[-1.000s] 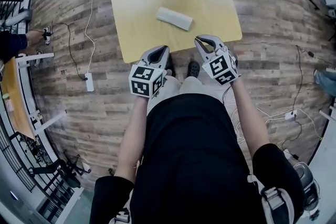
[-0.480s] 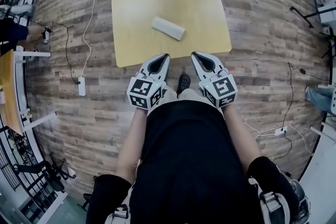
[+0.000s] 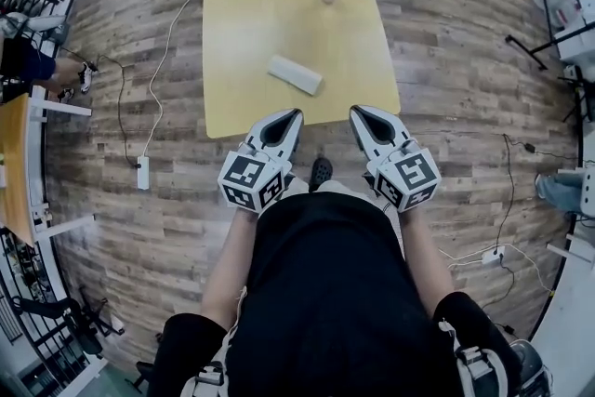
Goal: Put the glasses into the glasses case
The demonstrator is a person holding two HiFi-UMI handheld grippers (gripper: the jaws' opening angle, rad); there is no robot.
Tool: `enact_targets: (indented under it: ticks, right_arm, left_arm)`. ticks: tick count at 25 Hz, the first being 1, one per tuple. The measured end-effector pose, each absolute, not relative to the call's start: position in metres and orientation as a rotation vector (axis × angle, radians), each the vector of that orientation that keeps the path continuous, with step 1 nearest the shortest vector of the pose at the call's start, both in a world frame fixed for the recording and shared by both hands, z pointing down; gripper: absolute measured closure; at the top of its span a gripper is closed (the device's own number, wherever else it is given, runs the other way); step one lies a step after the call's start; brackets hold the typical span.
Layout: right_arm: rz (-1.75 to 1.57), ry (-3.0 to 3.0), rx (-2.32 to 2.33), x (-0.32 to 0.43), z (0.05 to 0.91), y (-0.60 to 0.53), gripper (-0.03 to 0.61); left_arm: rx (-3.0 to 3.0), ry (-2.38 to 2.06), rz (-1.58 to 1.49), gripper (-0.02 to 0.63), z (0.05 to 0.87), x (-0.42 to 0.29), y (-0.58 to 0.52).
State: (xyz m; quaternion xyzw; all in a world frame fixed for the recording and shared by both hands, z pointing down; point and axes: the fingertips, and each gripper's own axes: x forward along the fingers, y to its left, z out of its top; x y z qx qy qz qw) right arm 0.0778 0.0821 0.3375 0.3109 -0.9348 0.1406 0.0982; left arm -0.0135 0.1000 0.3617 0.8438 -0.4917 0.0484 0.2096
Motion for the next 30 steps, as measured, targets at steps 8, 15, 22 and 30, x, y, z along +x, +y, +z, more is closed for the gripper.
enact_targets:
  ticks: [8, 15, 22, 30]
  right_arm:
    - [0.355, -2.789, 0.94, 0.083, 0.306, 0.074, 0.563]
    - [0.321, -2.805, 0.925, 0.08, 0.293, 0.075, 0.565]
    - [0.319, -2.798, 0.915, 0.075, 0.294, 0.074, 0.565]
    - [0.314, -2.784, 0.92, 0.075, 0.299, 0.072, 0.565]
  left_arm:
    - [2.376, -1.375, 0.103, 0.591, 0.33, -0.01, 0.091]
    - [2.381, -1.382, 0.081, 0.591, 0.317, -0.011, 0.09]
    - [2.373, -1.384, 0.076, 0.591, 0.316, -0.015, 0.089]
    - [2.367, -1.378, 0.085, 0.591, 0.321, -0.016, 0.087]
